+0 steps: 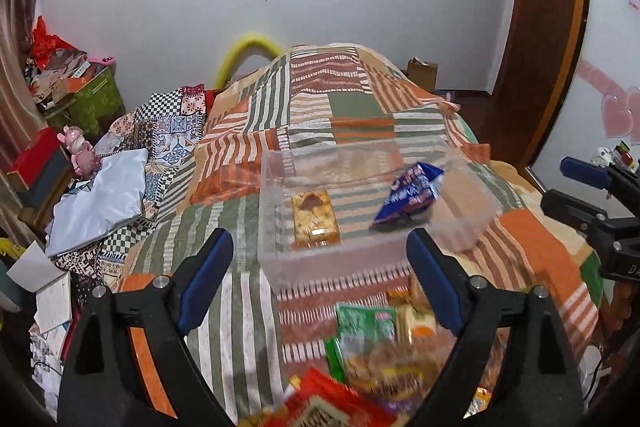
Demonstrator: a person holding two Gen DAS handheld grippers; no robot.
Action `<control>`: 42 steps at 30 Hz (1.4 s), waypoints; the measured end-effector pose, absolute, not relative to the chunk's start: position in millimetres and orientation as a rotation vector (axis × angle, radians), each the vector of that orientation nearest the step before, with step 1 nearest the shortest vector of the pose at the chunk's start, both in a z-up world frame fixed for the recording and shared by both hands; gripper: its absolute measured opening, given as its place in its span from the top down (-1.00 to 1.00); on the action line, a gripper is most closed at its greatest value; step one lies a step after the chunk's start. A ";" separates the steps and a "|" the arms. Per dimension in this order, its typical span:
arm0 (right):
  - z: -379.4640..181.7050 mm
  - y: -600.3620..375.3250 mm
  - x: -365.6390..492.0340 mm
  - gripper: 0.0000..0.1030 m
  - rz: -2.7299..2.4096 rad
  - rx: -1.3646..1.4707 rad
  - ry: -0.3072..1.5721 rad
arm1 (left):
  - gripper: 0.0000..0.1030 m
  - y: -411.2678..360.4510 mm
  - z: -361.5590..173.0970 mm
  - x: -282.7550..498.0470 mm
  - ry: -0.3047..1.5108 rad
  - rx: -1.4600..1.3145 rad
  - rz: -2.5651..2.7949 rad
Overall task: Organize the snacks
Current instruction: 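Grasp the green-lidded jar with the right tool while the left tool grasps the cracker bag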
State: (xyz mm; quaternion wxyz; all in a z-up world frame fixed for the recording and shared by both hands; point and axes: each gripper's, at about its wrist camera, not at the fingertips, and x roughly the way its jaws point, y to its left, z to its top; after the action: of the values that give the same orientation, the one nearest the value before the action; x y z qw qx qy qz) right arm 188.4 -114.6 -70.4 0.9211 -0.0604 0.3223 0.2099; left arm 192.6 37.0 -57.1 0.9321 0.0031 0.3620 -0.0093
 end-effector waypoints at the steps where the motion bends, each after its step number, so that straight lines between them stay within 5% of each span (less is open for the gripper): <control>1: -71.1 -117.5 182.3 -0.52 0.429 -0.122 0.658 | -0.76 34.2 -58.5 185.8 0.740 0.011 -0.023; 34: -165.5 -169.5 132.8 -0.51 0.330 -0.070 0.811 | -0.92 -25.4 -156.7 153.2 0.922 -0.045 -0.044; 36: -169.6 -170.8 134.6 -0.43 0.331 -0.050 0.822 | -0.92 -26.6 -159.1 155.4 0.912 -0.046 -0.033; 38: -174.0 -171.8 137.5 -0.13 0.334 -0.032 0.841 | -0.91 -25.5 -160.3 156.4 0.904 -0.055 -0.024; 42: -183.4 -175.4 143.0 0.15 0.353 0.013 0.881 | -0.68 -19.0 -161.4 157.6 0.886 -0.082 0.004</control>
State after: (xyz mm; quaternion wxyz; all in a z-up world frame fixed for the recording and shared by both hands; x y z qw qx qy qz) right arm 143.0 -175.3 -183.4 0.8895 0.0062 0.4240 0.1700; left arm 157.6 -19.0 -161.4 0.9026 -0.0394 0.4287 0.0021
